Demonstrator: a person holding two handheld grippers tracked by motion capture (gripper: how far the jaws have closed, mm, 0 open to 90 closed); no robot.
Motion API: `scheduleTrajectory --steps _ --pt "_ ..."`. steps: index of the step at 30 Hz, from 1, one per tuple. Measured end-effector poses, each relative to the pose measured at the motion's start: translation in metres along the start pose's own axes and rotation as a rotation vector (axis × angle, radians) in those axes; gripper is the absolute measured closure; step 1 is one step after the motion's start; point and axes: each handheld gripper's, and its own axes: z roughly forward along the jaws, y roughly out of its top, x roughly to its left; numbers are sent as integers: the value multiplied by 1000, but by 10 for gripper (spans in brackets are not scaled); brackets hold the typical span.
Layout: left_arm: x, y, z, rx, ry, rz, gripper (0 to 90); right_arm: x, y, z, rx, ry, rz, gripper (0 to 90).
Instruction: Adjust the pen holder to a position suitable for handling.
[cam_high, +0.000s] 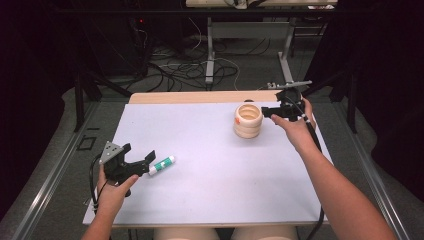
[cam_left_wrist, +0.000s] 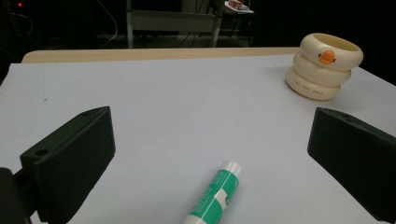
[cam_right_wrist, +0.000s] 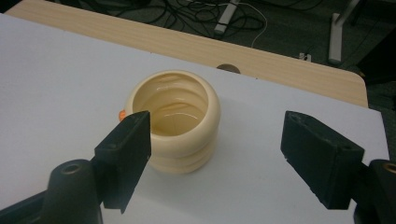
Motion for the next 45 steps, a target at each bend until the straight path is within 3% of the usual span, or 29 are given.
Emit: scheduleTrajectory --steps 9,17,35,45 --pt "1 -1 1 4 -1 -2 7 0 16 33 88 -2 18 291" --pt "1 -1 2 6 -2 -4 9 1 22 54 113 -8 49 321" --pt "2 -2 2 14 -2 -3 12 -4 11 101 201 -30 87 451" --pt "2 -2 2 15 -2 0 12 -2 5 119 264 -36 122 564"
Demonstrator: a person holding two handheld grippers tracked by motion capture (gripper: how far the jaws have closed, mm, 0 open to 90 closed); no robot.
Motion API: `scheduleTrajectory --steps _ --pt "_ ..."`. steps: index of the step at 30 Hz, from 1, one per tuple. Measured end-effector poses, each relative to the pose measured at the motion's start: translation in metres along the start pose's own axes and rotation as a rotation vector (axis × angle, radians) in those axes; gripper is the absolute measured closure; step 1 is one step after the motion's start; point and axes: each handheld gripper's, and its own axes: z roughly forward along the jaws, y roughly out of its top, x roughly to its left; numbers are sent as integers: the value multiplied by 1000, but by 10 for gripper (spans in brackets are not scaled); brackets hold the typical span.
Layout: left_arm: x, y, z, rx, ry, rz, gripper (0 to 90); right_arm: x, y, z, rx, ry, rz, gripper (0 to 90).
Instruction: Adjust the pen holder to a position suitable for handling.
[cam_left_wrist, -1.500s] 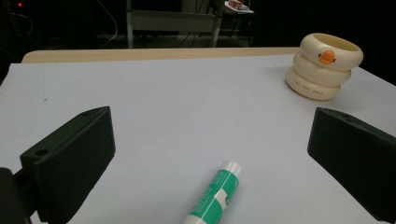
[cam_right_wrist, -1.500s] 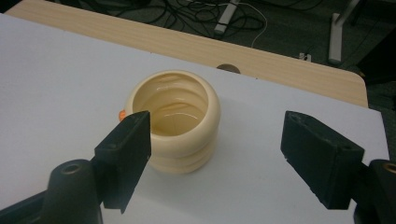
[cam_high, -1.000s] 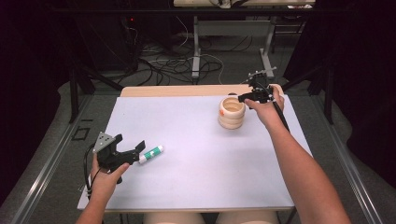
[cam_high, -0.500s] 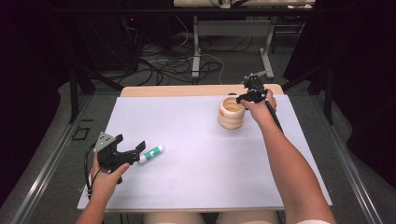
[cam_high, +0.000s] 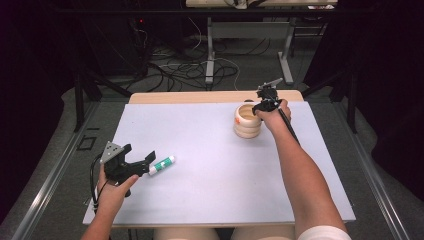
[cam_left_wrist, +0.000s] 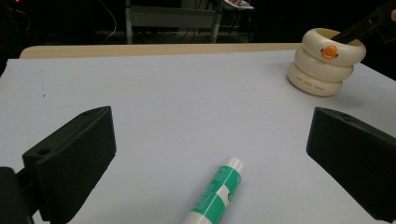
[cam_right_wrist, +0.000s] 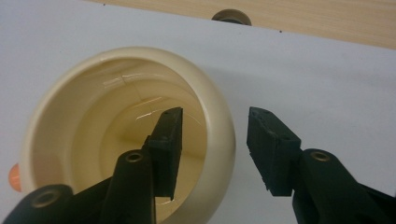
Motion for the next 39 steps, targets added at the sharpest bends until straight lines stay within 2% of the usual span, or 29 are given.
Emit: scheduleTrajectory --steps 8,13,15,18,30,34,37,39 --pt "0 0 0 -2 -1 -5 13 3 -2 11 25 -26 -18 630" --pt "1 0 0 -2 -1 -5 14 5 -2 13 30 -53 -35 702" --pt "1 0 0 -3 0 -6 14 5 -2 13 26 -52 -22 719" --pt "1 0 0 -4 1 -7 14 5 -2 13 28 -63 -29 750" --pt "2 0 0 -3 2 -7 15 6 -1 11 28 -77 -23 768" --pt "2 0 0 -3 2 -7 15 7 -2 9 31 -82 -40 768" --pt "2 0 0 -2 2 -7 15 7 -2 7 21 -69 -52 769" --pt "2 0 0 -2 2 -7 15 8 -2 4 34 -63 -56 769"
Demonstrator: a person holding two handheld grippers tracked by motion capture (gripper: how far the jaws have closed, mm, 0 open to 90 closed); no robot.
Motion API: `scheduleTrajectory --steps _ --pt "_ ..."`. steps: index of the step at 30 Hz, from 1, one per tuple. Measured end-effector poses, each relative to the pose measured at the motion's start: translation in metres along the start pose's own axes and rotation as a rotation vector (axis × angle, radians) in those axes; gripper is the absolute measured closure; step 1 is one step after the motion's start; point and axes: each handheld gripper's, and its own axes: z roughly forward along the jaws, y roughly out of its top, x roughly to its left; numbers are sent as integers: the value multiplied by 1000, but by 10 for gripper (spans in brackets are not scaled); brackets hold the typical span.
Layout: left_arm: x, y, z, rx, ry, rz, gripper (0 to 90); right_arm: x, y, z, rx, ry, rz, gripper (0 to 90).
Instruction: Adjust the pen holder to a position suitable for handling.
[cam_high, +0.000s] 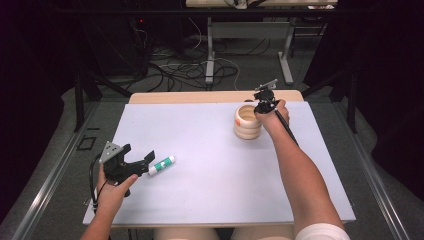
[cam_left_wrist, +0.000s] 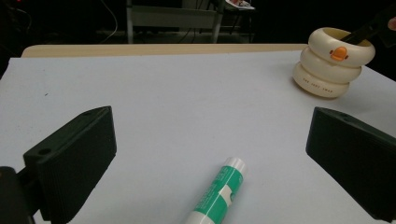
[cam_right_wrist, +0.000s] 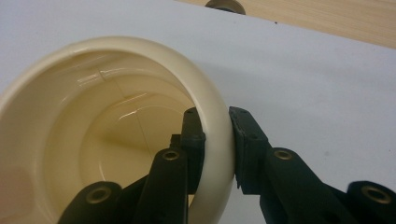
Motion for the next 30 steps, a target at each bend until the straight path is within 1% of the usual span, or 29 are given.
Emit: scheduleTrajectory --steps 2,3,9,10,11,12,14,15,16,17,18,19,21,22,23,24,25,26,27,28,29,30 --pt "0 0 0 0 0 -1 15 2 0 -3 -4 25 -4 769" --pt "0 0 0 0 1 -1 15 3 -1 -5 -6 30 -13 769" --pt "-1 0 0 1 2 0 15 16 -4 -18 -29 83 -90 769" --pt "-1 0 0 1 2 0 15 16 -4 -18 -29 83 -90 769" --pt "-1 0 0 2 3 1 15 20 -5 -20 -27 88 -103 770" --pt "-1 0 0 1 3 1 15 26 -7 -25 -39 111 -131 770" --pt "-1 0 0 0 4 0 15 34 -9 -30 -40 127 -159 770" --pt "0 0 0 1 5 1 15 38 -11 -32 -58 139 -177 770" --pt "0 0 0 2 5 2 15 43 -13 -36 -48 139 -204 770" --pt "-1 0 0 -3 6 -4 15 47 -14 -39 -50 148 -222 770" --pt "0 0 0 1 6 1 15 50 -16 -42 -50 160 -242 770" --pt "0 0 0 1 6 1 16 55 -18 -45 -51 177 -246 770" --pt "0 0 0 -3 8 -3 16 63 -22 -51 -52 197 -269 770" --pt "0 0 -1 -3 10 -3 16 68 -25 -54 -58 207 -296 770" --pt "0 0 -1 -3 10 -3 16 73 -28 -57 -51 223 -302 770" --pt "1 0 -1 1 11 2 16 78 -30 -59 -48 227 -325 770" --pt "1 0 -1 1 11 2 17 83 -34 -60 -70 254 -335 770" --pt "0 0 -1 -2 13 -4 17 88 -37 -63 -47 252 -354 770" --pt "0 0 -1 -5 15 -6 17 88 -37 -63 -47 252 -354 770" --pt "1 0 -1 -5 15 -7 17 97 -44 -68 -41 273 -386 770" --pt "1 0 -1 -5 15 -7 17 97 -44 -68 -41 273 -386 770" --pt "1 0 -2 -5 16 -6 17 104 -52 -70 -32 300 -415 770"
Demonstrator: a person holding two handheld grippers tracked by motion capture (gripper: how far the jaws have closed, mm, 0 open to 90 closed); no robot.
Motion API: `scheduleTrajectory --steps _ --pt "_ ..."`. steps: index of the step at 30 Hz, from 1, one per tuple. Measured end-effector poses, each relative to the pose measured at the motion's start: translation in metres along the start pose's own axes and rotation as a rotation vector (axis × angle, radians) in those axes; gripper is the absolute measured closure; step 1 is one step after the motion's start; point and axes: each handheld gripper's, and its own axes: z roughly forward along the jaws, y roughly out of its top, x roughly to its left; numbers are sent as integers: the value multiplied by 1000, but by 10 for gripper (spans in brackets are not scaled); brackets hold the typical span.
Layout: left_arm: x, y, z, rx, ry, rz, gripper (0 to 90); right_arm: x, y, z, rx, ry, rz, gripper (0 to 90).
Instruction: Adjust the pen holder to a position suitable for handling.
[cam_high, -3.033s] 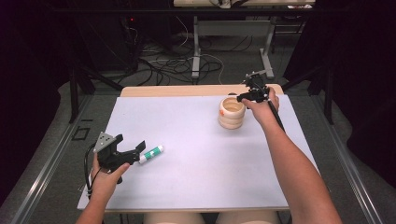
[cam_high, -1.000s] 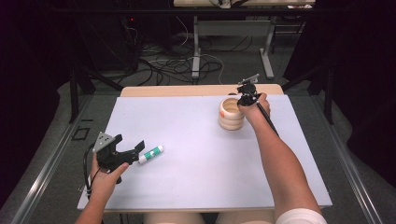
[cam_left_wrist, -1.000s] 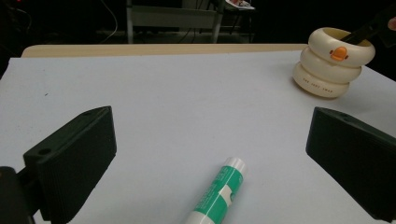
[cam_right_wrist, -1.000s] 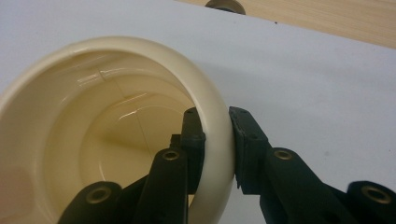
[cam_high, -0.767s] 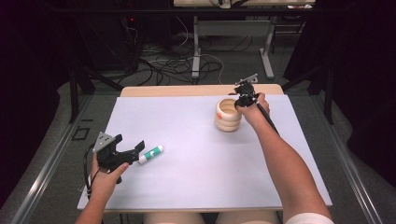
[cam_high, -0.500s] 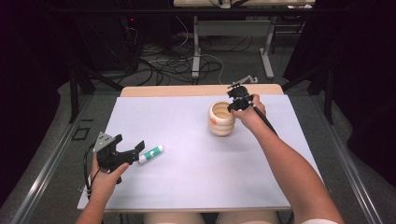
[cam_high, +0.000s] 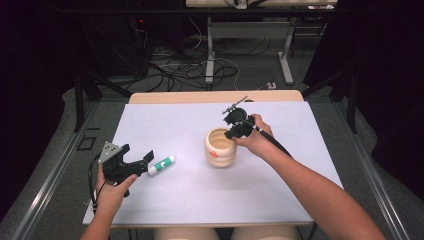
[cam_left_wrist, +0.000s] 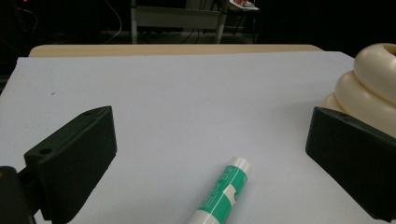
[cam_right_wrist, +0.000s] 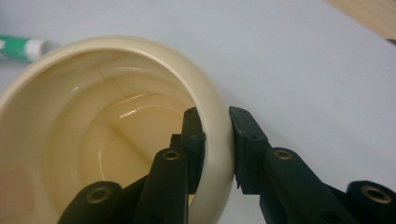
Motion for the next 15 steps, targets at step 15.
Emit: scheduleTrajectory --steps 15 --pt "1 0 0 1 4 0 22 46 -26 -6 36 101 -82 770"
